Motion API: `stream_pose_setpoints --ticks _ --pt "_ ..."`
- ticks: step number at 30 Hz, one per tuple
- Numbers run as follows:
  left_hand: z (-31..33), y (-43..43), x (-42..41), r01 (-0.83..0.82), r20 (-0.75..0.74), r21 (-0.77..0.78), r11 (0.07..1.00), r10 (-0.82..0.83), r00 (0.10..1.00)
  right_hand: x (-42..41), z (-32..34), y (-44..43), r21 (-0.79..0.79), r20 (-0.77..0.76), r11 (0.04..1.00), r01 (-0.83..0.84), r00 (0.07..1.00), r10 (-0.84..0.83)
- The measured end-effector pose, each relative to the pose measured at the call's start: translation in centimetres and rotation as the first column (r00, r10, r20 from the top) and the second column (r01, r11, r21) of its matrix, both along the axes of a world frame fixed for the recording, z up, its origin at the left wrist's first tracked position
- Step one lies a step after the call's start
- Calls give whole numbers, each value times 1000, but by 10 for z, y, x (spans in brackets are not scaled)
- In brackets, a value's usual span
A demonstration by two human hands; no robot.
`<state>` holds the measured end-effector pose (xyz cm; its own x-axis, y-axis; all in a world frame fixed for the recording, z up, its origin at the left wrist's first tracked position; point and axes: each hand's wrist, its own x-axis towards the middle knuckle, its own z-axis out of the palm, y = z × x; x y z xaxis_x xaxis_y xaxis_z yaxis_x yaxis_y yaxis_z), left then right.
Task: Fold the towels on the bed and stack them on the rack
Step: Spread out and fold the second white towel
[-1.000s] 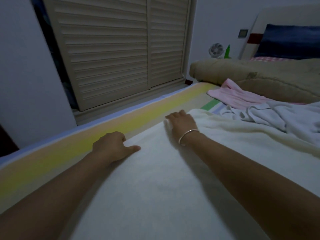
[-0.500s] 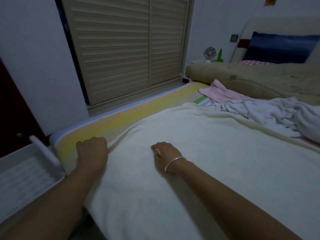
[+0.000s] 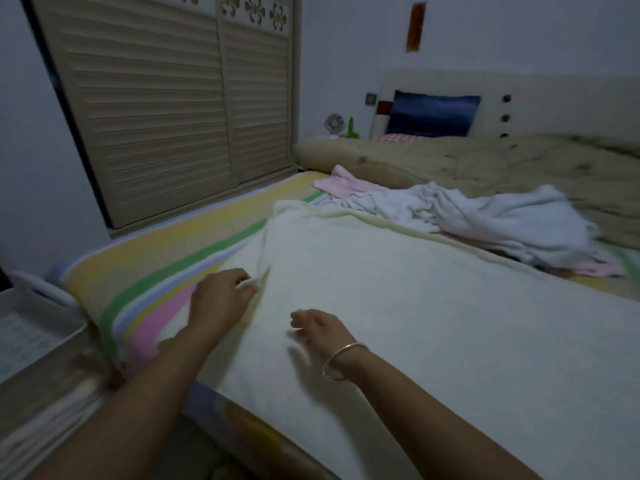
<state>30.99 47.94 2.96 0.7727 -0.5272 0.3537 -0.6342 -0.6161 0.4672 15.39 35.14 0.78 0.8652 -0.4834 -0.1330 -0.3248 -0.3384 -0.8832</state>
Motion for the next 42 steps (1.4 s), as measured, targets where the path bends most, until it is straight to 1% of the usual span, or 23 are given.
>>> stream_pose_setpoints --ticks 1,2,3,4,6,10,13,15,17,18,19,20,22,24,26,28,30,33,34,36,39,40,42 --pt "1 -13 -24 67 -9 -18 998 -67 998 -15 6 -3 205 19 975 87 995 -93" --pt "-1 -25 -50 131 -31 -49 990 -133 991 -33 13 -7 384 14 909 163 983 -183" --pt "-1 -40 -85 200 -68 -83 976 -206 976 -63 20 -15 503 -2 836 221 967 -254" --pt "-3 -50 -112 258 -120 -118 959 -271 955 -85 25 -22 585 -13 770 253 953 -303" --pt "-8 -71 -175 383 -224 -176 907 -416 881 -142 30 -42 658 -31 686 311 921 -388" --pt "-24 -106 -301 590 -325 -226 775 -631 705 -267 32 -78 624 -127 617 480 841 -526" --pt "-35 -130 -387 670 -354 -238 704 -705 615 -353 32 -98 537 -215 637 554 819 -532" --pt "-38 -143 -427 697 -361 -232 678 -726 586 -391 33 -105 467 -263 671 577 814 -518" --pt "-36 -157 -467 723 -361 -230 651 -747 558 -427 35 -113 408 -270 685 603 797 -541" --pt "-33 -162 -481 734 -365 -236 636 -758 540 -438 36 -115 321 -265 734 599 800 -538" --pt "-30 -169 -499 753 -362 -237 613 -776 517 -455 37 -118 271 -263 741 614 788 -557" --pt "-25 -176 -517 768 -360 -239 594 -789 498 -471 38 -126 287 -242 728 623 782 -574" --pt "-16 -190 -549 798 -348 -244 550 -818 458 -507 33 -140 206 -185 764 612 791 -584" --pt "-9 -207 -581 817 -333 -251 519 -839 430 -539 36 -147 275 -102 723 634 766 -634" --pt "-6 -224 -616 838 -312 -247 486 -859 406 -578 44 -152 286 -57 647 707 687 -724" --pt "-3 -240 -657 860 -299 -241 449 -878 375 -622 53 -158 239 -54 630 739 658 -751" --pt "-1 -255 -711 896 -287 -219 387 -903 320 -675 63 -169 184 -42 581 793 596 -802" --pt "0 -268 -784 942 -274 -149 302 -928 254 -749 62 -181 160 -68 471 868 486 -872" --pt "-4 -270 -799 947 -276 -126 294 -928 251 -765 56 -183 183 -72 444 877 463 -884" --pt "-16 -272 -823 947 -272 -52 318 -917 293 -793 40 -185 233 -110 420 877 453 -885" --pt "-46 -266 -824 917 -199 49 396 -896 398 -813 14 -182 244 -142 446 861 487 -862" --pt "-54 -262 -820 912 -157 65 405 -899 410 -814 8 -181 232 -140 449 863 486 -862" --pt "-63 -254 -814 920 -61 52 389 -918 392 -816 0 -178 240 -109 407 881 441 -891"
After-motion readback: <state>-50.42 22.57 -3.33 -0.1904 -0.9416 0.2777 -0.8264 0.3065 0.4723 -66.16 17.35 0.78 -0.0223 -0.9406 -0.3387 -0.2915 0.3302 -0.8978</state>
